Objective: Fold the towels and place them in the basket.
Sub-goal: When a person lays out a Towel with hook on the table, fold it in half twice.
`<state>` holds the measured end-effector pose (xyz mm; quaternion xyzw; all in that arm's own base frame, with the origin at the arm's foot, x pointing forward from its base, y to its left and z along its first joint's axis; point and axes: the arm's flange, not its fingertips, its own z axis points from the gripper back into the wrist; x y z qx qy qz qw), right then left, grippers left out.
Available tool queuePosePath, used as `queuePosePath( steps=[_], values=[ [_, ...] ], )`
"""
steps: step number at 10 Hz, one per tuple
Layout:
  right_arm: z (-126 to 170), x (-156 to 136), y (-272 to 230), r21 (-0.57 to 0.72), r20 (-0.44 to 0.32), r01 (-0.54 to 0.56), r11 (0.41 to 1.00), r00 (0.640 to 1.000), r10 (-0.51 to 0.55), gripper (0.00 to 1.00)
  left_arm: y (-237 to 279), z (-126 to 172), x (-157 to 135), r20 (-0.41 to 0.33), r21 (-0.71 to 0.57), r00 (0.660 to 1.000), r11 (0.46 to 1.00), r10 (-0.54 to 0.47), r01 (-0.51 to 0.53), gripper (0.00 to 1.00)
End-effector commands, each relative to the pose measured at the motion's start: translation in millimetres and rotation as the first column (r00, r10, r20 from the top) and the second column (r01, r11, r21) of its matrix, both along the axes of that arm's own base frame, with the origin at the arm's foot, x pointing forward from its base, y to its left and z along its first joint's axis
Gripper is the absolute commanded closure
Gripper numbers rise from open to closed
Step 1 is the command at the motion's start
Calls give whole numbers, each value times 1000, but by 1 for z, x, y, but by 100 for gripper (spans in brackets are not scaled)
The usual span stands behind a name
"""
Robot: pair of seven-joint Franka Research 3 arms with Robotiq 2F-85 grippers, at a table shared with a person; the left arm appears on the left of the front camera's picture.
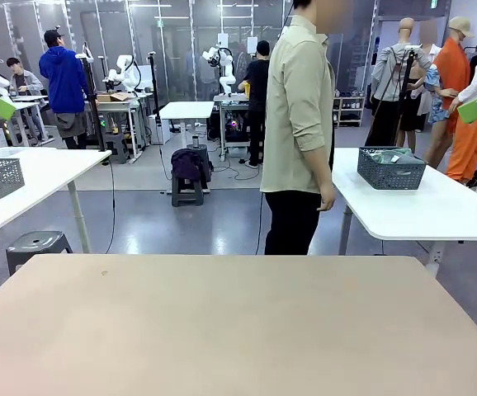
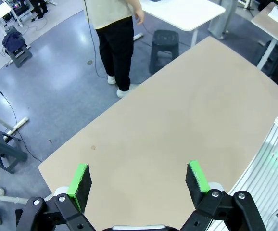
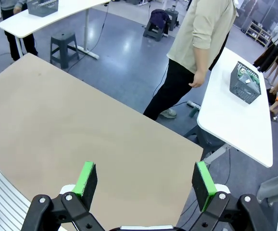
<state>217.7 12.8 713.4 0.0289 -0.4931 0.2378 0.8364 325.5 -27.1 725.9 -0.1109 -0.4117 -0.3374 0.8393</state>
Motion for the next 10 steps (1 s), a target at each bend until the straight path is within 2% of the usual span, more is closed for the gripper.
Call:
queuePosePath(
  steps=[1, 5, 8, 10],
  values=[
    [8, -1, -4, -10, -31, -37, 999, 999, 36, 0, 0, 0, 0, 0, 0, 1000, 1000, 0, 0, 0],
    [52, -10, -23, -42, -46, -90, 995, 995, 88, 0, 30, 48, 0, -3, 56, 1000, 998, -13, 13, 0],
    [75, -34, -32, -51, -53, -127, 991, 991, 124, 0, 40, 84, -16, -17, 101, 1000, 995, 8, -6, 0],
    [83, -47, -34, -78, -97, -126, 989, 988, 118, 0, 46, 94, -26, -46, 153, 998, 987, 48, -40, 0]
  ],
)
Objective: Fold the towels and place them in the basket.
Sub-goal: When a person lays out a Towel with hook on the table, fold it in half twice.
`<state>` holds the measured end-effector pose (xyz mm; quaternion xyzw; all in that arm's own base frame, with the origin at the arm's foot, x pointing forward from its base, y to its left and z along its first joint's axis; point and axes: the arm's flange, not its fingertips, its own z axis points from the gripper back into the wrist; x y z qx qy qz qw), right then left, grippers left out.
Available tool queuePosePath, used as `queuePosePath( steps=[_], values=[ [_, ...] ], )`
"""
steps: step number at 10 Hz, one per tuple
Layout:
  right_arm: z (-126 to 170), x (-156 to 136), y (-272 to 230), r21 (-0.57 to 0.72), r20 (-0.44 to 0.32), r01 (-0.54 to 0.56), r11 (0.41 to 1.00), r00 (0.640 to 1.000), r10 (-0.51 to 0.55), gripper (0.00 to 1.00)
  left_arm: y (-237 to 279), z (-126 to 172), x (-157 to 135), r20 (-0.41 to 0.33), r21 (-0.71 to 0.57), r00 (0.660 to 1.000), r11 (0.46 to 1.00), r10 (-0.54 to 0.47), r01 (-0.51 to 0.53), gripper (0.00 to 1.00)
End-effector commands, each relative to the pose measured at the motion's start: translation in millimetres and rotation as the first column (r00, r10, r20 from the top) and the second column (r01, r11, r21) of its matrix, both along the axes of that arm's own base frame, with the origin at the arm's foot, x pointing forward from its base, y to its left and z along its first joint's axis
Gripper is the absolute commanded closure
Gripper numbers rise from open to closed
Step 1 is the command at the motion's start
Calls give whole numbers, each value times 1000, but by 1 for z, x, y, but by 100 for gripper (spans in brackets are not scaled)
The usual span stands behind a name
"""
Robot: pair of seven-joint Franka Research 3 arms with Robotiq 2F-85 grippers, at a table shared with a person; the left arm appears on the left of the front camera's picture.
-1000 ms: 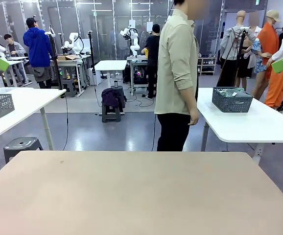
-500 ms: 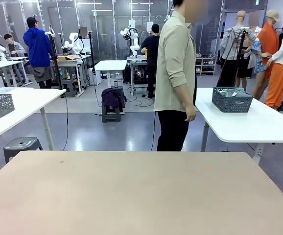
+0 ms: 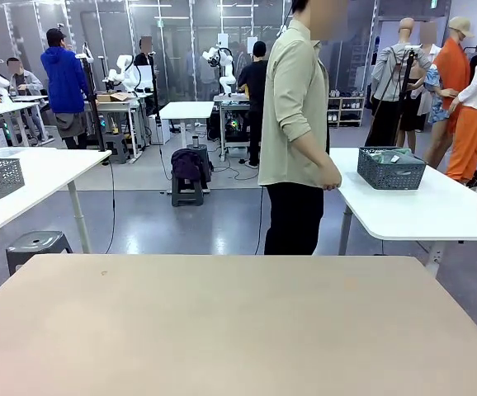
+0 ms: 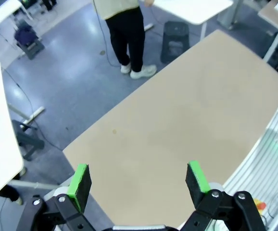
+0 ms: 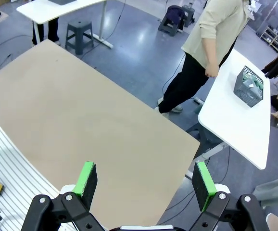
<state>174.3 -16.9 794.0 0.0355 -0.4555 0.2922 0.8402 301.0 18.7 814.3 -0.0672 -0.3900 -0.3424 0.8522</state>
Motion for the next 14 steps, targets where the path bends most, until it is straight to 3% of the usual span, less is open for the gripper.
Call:
queuePosePath(
  steps=[1, 7, 14],
  values=[
    [5, -6, -5, -42, -40, -21, 999, 999, 19, 0, 2, 8, -5, -49, 80, 999, 997, 22, -18, 0],
    [11, -11, -6, -97, -83, -24, 995, 996, 16, 0, 9, 8, -13, -151, 111, 989, 994, 5, 12, 0],
    [8, -12, -4, -66, -79, -20, 998, 997, 15, 0, 5, 0, -12, -135, 99, 991, 995, 14, -1, 0]
  ],
)
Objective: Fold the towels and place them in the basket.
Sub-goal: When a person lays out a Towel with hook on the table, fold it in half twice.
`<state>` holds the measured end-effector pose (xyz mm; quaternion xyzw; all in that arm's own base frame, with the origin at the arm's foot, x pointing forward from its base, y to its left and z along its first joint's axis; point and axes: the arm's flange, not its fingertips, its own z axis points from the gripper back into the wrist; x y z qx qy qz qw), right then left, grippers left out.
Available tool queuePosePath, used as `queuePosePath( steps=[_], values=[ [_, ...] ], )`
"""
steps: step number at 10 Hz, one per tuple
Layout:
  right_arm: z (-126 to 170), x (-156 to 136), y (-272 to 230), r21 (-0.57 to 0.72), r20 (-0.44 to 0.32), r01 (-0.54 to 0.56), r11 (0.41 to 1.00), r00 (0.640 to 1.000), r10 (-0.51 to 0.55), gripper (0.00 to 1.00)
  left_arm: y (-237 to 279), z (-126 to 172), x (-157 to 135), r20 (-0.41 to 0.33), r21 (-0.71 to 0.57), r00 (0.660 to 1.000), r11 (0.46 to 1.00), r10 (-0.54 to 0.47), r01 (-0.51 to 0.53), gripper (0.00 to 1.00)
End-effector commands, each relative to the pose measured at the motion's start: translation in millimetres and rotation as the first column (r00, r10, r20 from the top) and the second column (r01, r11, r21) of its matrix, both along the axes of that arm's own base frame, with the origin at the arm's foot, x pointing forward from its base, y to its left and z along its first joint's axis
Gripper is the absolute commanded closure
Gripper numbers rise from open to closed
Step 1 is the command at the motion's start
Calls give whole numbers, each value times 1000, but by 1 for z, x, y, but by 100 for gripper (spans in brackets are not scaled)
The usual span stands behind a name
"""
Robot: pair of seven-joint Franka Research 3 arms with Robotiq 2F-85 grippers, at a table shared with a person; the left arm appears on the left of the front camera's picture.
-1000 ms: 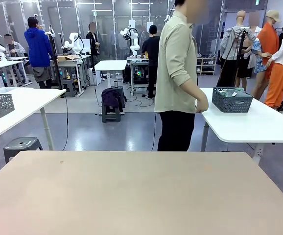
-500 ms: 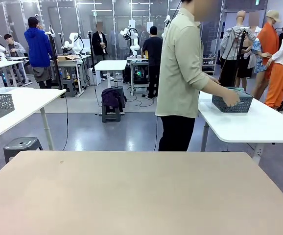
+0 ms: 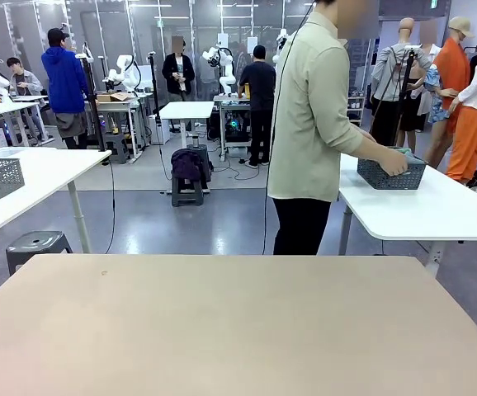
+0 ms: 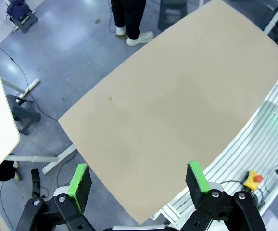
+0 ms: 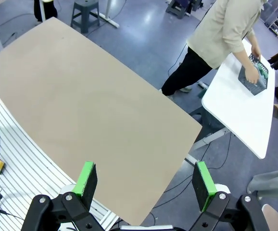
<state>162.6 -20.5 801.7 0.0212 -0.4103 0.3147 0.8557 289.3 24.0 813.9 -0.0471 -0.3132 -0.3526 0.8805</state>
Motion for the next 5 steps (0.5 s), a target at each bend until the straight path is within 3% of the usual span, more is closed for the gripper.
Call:
queuePosePath(
  steps=[1, 5],
  values=[
    [0, 0, -1, 5, 2, 2, 1000, 1000, -2, 0, 0, 0, 0, 2, 1, 1000, 1000, 0, 0, 0],
    [0, 0, -1, 5, 2, 2, 1000, 1000, -2, 0, 0, 0, 0, 2, 1, 1000, 1000, 0, 0, 0]
  ],
)
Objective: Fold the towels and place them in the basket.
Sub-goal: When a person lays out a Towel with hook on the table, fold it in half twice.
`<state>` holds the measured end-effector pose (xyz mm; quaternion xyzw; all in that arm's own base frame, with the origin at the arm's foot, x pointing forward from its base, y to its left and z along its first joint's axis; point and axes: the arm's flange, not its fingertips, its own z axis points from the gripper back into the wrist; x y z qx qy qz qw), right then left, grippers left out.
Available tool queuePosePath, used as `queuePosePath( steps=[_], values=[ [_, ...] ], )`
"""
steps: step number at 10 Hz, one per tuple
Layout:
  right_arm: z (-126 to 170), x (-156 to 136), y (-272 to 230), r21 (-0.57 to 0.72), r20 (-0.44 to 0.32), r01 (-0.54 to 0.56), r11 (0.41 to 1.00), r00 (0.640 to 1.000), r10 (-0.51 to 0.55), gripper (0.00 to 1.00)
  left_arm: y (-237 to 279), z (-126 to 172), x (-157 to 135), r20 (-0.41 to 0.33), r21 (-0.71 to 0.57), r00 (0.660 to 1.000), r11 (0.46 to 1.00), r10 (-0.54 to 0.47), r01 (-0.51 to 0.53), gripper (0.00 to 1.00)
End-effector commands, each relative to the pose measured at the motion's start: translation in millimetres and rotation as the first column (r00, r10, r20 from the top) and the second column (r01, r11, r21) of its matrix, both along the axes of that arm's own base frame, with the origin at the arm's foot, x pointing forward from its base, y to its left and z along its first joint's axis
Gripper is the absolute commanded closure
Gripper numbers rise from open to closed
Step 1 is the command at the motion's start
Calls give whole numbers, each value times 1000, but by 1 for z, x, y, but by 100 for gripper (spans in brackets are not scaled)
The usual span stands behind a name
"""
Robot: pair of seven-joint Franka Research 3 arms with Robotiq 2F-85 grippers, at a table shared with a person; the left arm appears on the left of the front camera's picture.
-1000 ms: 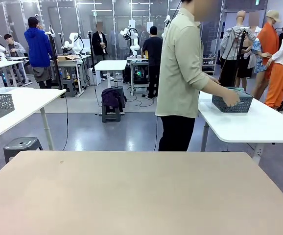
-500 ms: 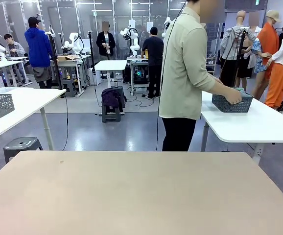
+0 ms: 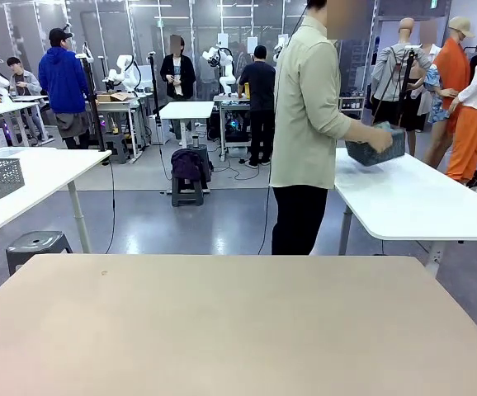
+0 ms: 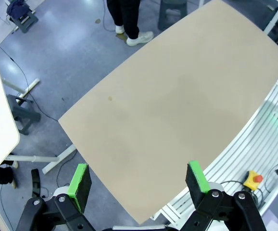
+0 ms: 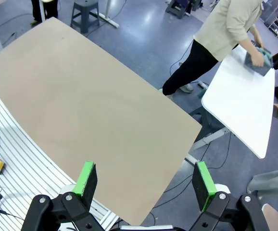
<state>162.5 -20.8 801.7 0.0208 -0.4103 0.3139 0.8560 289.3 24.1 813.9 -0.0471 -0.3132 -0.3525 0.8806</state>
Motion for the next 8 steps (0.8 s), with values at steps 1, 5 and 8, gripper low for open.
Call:
queuePosePath(
  steps=[1, 5, 8],
  values=[
    [0, 0, 0, 5, 2, 0, 1000, 1000, 0, 0, 0, 0, 0, 2, 1, 1000, 1000, 0, 0, 0],
    [0, 0, 0, 5, 2, 0, 1000, 1000, 0, 0, 0, 0, 0, 2, 1, 1000, 1000, 0, 0, 0],
    [0, 0, 0, 5, 2, 0, 1000, 1000, 0, 0, 0, 0, 0, 2, 1, 1000, 1000, 0, 0, 0]
  ],
)
